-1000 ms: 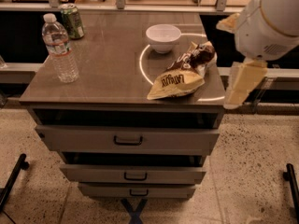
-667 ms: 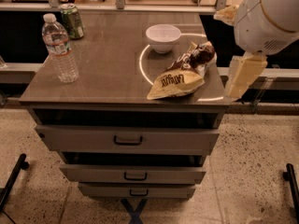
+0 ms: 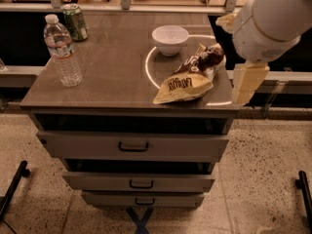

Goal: Place brown chip bag into white bowl

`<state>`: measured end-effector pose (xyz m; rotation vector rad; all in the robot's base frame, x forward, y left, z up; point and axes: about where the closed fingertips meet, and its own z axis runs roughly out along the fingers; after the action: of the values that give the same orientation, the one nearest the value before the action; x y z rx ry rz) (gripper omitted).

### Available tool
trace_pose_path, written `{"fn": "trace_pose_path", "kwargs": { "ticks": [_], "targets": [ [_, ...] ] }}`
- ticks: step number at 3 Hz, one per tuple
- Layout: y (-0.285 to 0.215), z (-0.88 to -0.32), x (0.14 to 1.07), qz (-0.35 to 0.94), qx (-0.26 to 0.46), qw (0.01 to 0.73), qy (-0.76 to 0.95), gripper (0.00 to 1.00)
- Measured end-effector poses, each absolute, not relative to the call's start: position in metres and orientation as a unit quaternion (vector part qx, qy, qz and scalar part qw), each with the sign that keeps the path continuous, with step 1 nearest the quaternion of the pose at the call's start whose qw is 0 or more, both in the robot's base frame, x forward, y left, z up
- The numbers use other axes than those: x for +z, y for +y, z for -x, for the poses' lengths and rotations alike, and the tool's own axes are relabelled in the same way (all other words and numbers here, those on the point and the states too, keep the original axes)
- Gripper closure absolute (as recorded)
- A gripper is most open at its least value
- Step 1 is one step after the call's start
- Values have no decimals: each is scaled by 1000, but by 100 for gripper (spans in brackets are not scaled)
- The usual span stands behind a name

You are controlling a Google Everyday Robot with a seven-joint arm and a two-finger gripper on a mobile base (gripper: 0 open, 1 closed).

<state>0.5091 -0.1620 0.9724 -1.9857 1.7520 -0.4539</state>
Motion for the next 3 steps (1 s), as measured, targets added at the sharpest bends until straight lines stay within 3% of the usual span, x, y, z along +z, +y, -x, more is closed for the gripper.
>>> {"fn": "trace_pose_path", "kwargs": {
  "ticks": [1,3],
  "targets": [
    [-163,-559,948,769,-207,212,566,0],
    [-145,-578,931,838,-205,193,468,0]
  ]
}}
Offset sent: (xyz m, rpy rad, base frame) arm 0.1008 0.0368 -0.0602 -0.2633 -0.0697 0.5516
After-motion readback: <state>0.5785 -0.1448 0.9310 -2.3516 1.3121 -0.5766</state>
